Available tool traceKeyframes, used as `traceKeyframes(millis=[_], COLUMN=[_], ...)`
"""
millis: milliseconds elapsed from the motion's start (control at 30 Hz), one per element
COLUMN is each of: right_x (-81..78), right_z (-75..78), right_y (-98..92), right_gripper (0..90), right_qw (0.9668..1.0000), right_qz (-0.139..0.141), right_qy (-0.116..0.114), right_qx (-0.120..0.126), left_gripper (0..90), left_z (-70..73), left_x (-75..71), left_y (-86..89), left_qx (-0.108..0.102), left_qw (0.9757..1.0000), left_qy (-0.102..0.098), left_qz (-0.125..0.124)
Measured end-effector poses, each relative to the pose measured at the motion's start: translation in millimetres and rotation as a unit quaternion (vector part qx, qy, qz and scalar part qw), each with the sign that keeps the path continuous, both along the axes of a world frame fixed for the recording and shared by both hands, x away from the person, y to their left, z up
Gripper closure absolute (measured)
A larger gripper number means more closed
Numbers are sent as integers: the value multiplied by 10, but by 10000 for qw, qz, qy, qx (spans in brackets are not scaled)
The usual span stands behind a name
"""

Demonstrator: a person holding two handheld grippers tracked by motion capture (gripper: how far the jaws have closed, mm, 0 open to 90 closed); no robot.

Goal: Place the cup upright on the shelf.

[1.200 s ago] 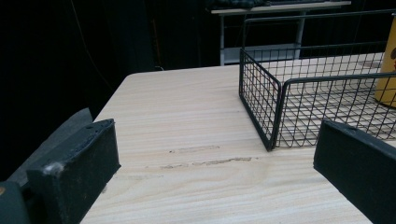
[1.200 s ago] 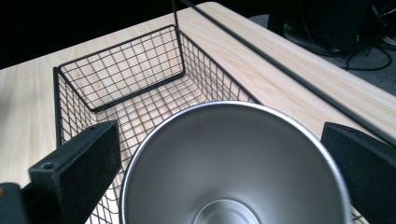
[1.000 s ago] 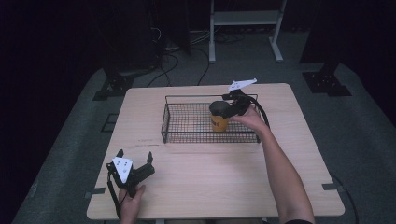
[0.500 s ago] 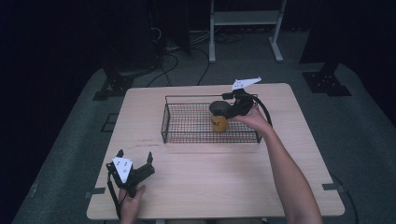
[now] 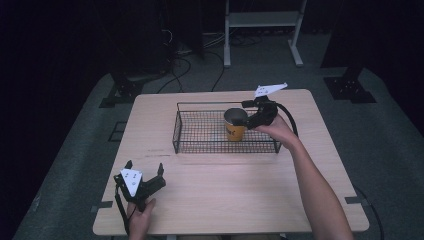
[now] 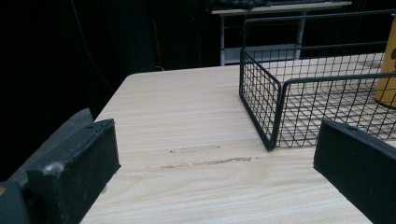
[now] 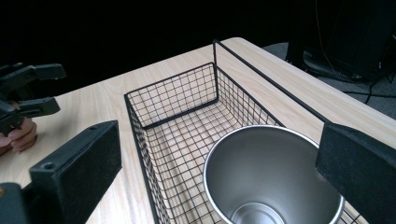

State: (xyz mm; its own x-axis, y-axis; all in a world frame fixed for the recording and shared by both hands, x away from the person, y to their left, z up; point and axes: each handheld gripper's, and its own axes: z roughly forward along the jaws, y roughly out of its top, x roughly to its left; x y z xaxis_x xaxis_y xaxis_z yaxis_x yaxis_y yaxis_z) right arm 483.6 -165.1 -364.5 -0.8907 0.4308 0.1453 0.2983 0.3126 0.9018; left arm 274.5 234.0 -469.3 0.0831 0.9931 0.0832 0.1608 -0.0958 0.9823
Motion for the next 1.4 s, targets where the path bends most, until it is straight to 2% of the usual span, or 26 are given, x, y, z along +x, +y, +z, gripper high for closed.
traceKeyframes(millis=[267,700,1133,1233,1400], right_x=[-94,-219,-346,-385,-435], right_z=[63,50,-89,-99,-151], right_y=[-66,-211,-369,-395,-444], right_gripper=[0,0,0,0,0], right_qw=[9999,9998,9997,9996,9996], right_qz=[84,166,135,137,157], right_qy=[-40,-16,75,29,90], right_qx=[46,98,183,231,200], left_gripper=[0,0,0,0,0], left_z=[1,1,0,-1,0], left_x=[-3,-1,1,0,-1], left_y=[1,3,-2,-5,-7], left_qx=[5,-8,4,14,25], left_qw=[10000,10000,10000,10000,10000], left_qy=[1,7,4,2,5], left_qz=[2,9,2,-4,-4])
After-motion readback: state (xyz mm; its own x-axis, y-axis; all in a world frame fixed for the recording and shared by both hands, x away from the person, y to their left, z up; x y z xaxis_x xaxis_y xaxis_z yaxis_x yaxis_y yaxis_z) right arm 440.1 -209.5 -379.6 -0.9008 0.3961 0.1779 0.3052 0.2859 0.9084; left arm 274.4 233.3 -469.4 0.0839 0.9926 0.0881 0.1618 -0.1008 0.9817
